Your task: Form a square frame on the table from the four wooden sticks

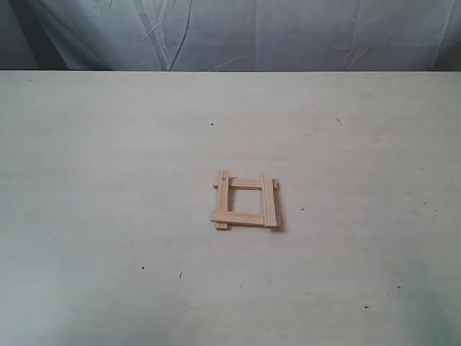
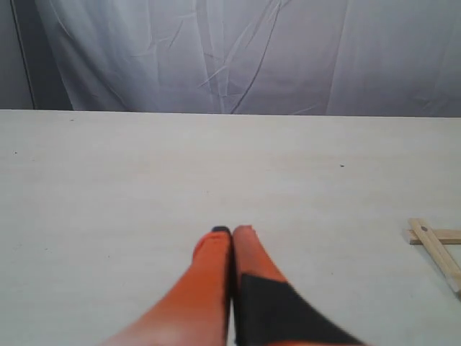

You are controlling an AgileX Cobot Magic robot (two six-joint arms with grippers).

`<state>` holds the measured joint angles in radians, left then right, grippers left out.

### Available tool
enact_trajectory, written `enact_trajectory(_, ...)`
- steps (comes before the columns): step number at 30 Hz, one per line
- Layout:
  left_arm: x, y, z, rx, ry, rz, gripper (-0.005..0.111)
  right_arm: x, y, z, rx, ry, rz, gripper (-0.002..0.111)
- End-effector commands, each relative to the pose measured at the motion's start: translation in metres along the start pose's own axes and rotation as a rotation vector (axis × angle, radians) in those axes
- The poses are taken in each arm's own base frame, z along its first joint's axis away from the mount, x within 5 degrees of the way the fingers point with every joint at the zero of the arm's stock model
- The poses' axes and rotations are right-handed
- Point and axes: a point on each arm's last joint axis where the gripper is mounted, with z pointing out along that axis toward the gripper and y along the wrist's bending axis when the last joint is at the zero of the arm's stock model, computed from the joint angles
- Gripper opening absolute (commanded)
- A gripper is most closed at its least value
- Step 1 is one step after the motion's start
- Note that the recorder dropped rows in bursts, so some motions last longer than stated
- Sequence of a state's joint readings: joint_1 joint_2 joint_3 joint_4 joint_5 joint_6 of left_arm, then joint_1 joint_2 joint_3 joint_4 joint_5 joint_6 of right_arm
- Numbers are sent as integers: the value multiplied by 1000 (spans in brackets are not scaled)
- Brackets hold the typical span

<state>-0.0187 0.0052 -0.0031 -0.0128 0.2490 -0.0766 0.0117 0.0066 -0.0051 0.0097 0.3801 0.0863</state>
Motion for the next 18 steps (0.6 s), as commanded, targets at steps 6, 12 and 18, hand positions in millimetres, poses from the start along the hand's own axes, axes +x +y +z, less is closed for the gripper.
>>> enact_trajectory(6,-1,1,0,-22,-18,-7,0,0,0,0,4,-15,-2,0)
enact_trajectory(12,-1,1,0,-22,-18,-6,0,0,0,0,4,-15,-2,0)
enact_trajectory(18,-1,1,0,-22,-18,-6,0,0,0,0,4,-14,-2,0)
